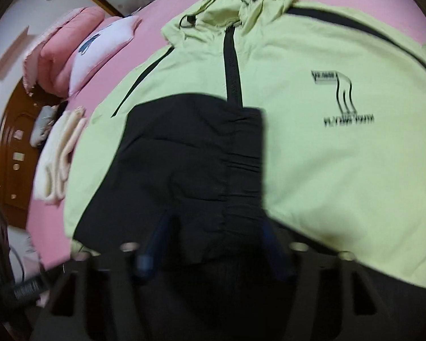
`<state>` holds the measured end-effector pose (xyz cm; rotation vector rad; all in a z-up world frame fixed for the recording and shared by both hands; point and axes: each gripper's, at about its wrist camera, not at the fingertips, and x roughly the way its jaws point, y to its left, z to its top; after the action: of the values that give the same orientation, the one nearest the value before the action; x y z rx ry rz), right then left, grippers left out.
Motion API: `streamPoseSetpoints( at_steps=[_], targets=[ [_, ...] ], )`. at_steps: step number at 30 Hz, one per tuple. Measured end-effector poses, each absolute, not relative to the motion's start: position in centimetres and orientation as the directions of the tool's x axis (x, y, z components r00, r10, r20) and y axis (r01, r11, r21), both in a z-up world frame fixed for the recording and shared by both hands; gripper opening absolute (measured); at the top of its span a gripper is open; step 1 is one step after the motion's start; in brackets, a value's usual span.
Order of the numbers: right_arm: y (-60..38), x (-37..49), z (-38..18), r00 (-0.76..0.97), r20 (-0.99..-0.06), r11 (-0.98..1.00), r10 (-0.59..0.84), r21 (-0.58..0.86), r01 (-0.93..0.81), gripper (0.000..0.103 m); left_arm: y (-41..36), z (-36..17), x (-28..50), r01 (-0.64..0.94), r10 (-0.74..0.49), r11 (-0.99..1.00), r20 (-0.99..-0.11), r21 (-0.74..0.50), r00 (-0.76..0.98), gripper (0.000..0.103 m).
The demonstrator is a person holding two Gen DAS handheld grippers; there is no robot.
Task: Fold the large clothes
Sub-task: 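Lift the sleeve with the left gripper, lay it across the jacket body, release, then grasp the jacket side edge with the left gripper and fold it inward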
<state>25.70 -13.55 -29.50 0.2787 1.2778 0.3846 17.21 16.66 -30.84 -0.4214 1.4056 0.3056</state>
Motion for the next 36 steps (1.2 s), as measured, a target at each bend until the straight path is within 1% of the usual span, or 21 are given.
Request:
streamPoseSetpoints(
  at_steps=[3,7,11,13,14,15,16,17,20,22,24,25,26,27,28,30,31,32,34,35,36],
  targets=[
    [-13.2,26.2,-27.6,0.286,-0.850,0.897,0.442,0.412,-0.161,0.028,16.4,-32.3,16.8,-0.415,0.019,0.909,-0.992,-0.035,0.127,0.087],
    [-14.0,27.1,-23.0,0.408,-0.783,0.882,0.470,0.402,-0.244,0.026,16.2,-33.5,17.4,-0.401,0.090,0.916,-0.984,0.021,0.155,0.087],
    [-17.1,28.8,-17.4,0.563,-0.692,0.890,0.453,0.389,-0.238,0.026,17.6,-34.3,18.3,-0.443,0.075,0.896,-0.974,-0.028,0.213,0.086],
    [-18.8,29.4,-16.3,0.604,-0.682,0.909,0.412,0.354,-0.220,0.026,18.6,-34.3,18.7,-0.467,0.085,0.883,-0.969,-0.034,0.232,0.077],
    [-19.7,29.9,-16.1,0.617,-0.689,0.923,0.380,0.327,-0.203,0.026,19.1,-34.2,18.8,-0.480,0.094,0.877,-0.966,-0.035,0.242,0.075],
    [-20.3,30.1,-16.2,0.623,-0.698,0.934,0.353,0.304,-0.188,0.026,19.5,-34.2,18.9,-0.493,0.103,0.869,-0.963,-0.035,0.250,0.070],
    [-21.4,30.3,-16.7,0.618,-0.724,0.950,0.306,0.270,-0.155,0.026,19.9,-34.1,18.9,-0.504,0.105,0.863,-0.961,-0.040,0.256,0.066],
    [-22.1,30.3,-17.1,0.609,-0.745,0.960,0.275,0.251,-0.126,0.026,20.4,-34.2,18.8,-0.517,0.097,0.854,-0.961,-0.054,0.260,0.064],
    [-25.0,30.5,-20.4,0.530,-0.826,0.976,0.193,0.217,-0.017,0.026,21.4,-34.5,18.4,-0.544,0.088,0.836,-0.959,-0.076,0.269,0.057],
    [-26.0,30.4,-22.9,0.467,-0.869,0.982,0.161,0.187,0.010,0.028,22.2,-34.6,17.7,-0.559,0.077,0.825,-0.961,-0.089,0.267,0.053],
    [-26.3,30.7,-25.3,0.390,-0.917,0.993,0.089,0.110,0.032,0.030,23.1,-34.4,16.7,-0.583,0.075,0.806,-0.960,-0.101,0.270,0.051],
    [-26.4,30.5,-25.6,0.384,-0.922,0.997,0.040,0.065,0.051,0.030,23.5,-34.3,16.1,-0.599,0.072,0.793,-0.960,-0.111,0.272,0.051],
    [-26.5,30.1,-25.6,0.402,-0.915,0.997,0.027,0.056,0.062,0.030,23.7,-34.1,15.5,-0.615,0.072,0.780,-0.960,-0.114,0.269,0.051],
    [-26.7,29.6,-25.0,0.437,-0.899,0.994,0.027,0.068,0.080,0.030,24.0,-33.6,14.7,-0.634,0.085,0.766,-0.960,-0.108,0.265,0.048],
    [-26.6,29.2,-24.3,0.469,-0.883,0.992,0.030,0.083,0.093,0.032,24.0,-32.7,13.7,-0.657,0.137,0.750,-0.954,-0.076,0.266,0.032],
    [-25.9,28.1,-22.5,0.554,-0.830,0.984,0.059,0.141,0.106,0.034,23.3,-30.9,12.3,-0.682,0.240,0.732,-0.938,0.006,0.249,0.020],
    [-25.4,27.7,-22.1,0.579,-0.810,0.978,0.095,0.184,0.097,0.034,22.7,-30.0,11.5,-0.678,0.259,0.735,-0.928,0.009,0.269,0.018],
    [-24.6,27.7,-22.1,0.582,-0.799,0.968,0.155,0.240,0.071,0.034,21.9,-29.2,10.9,-0.666,0.255,0.746,-0.916,-0.017,0.309,0.017],
    [-22.9,27.8,-22.7,0.538,-0.789,0.934,0.296,0.356,0.007,0.033,19.7,-27.9,10.8,-0.589,0.170,0.801,-0.901,-0.110,0.399,0.016],
    [-21.0,28.2,-24.0,0.475,-0.783,0.895,0.402,0.446,-0.023,0.033,18.7,-27.7,11.4,-0.537,0.118,0.832,-0.903,-0.137,0.413,0.016],
    [-19.7,28.5,-25.0,0.431,-0.768,0.859,0.473,0.511,-0.032,0.027,17.7,-27.9,12.5,-0.477,0.059,0.865,-0.912,-0.156,0.405,0.016]
  ],
)
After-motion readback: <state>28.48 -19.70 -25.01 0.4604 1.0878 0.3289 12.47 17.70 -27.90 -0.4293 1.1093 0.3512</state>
